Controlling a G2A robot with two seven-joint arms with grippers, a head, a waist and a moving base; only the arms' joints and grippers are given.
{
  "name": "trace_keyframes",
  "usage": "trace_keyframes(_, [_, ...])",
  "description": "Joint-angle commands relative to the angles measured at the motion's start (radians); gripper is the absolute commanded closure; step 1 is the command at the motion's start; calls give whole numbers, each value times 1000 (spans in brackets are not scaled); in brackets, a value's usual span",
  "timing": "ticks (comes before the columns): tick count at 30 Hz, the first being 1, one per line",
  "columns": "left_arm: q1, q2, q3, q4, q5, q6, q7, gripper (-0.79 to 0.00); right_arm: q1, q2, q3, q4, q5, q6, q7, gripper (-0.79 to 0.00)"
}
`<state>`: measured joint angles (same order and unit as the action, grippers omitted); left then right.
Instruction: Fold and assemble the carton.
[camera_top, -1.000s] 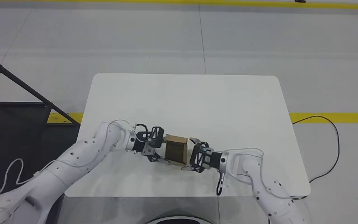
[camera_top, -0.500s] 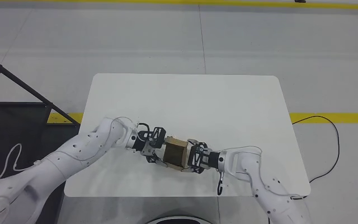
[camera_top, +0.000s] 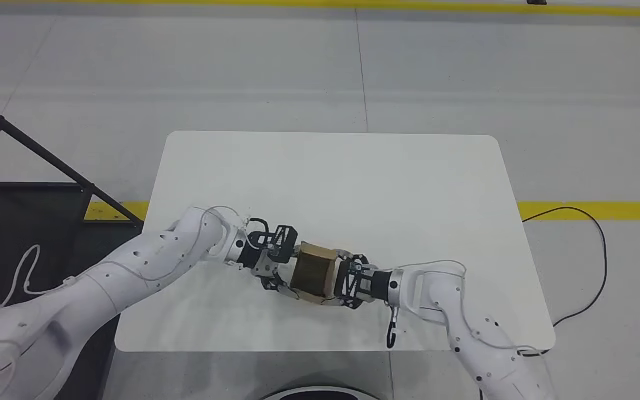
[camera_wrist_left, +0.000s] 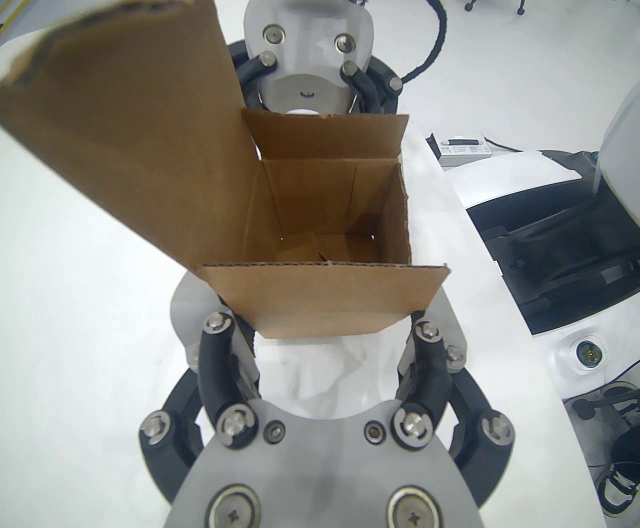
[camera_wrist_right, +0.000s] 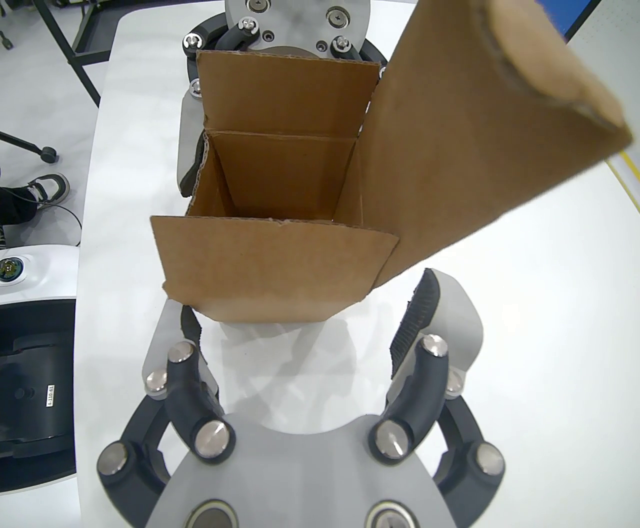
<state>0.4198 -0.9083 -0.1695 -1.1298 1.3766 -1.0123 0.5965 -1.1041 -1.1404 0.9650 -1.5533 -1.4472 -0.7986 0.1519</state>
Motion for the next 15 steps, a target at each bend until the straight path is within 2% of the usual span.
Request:
trace_keyframes(1, [1,-2,0,0,3,0,0,-656,0,0,-1,-2,0,4,0,-637])
trace_keyframes(8, [2,-5,0,5,8,0,5,-656,0,0,-3,-3,3,10,-1,-606])
trace_keyframes(15, [2,-7,0,7,10,0,3,-656,-1,0,-2,-4,2,15,-4,-659])
